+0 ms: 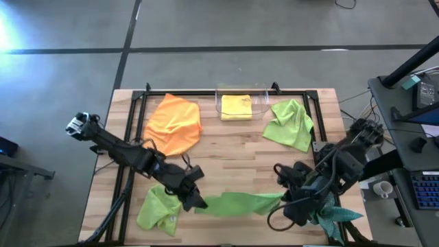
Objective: Fold microfiber towels
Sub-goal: Fold the green microfiber cloth
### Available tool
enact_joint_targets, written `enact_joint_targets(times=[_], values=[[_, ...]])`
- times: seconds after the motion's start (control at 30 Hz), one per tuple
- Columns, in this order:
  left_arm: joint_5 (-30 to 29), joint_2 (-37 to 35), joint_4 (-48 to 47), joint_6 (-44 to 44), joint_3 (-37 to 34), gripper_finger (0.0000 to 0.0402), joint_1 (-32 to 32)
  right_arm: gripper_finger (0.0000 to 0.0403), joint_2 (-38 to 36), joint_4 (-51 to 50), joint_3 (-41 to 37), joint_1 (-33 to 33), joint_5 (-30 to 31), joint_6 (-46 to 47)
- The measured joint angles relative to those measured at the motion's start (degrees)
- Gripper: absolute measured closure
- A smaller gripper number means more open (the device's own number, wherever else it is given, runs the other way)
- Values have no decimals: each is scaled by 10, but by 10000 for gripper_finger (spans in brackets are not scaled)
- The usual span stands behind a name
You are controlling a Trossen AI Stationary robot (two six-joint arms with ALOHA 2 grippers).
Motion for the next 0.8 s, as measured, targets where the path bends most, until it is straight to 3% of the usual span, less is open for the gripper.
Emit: enact_joint_targets(times=[0.27, 0.53, 0.67, 0.8], values=[[0, 50, 147, -61, 0, 402, -61, 394, 24, 57, -1, 17, -31, 29], [-33, 75, 167, -89, -1, 402, -100, 394, 24, 114, -1, 52, -31, 53], [-56, 74, 93, -37, -19, 402, -85, 394, 24, 59, -27, 42, 2, 56], [-149, 73, -74, 18, -28, 402, -50, 394, 24, 16, -94, 6, 32, 85]])
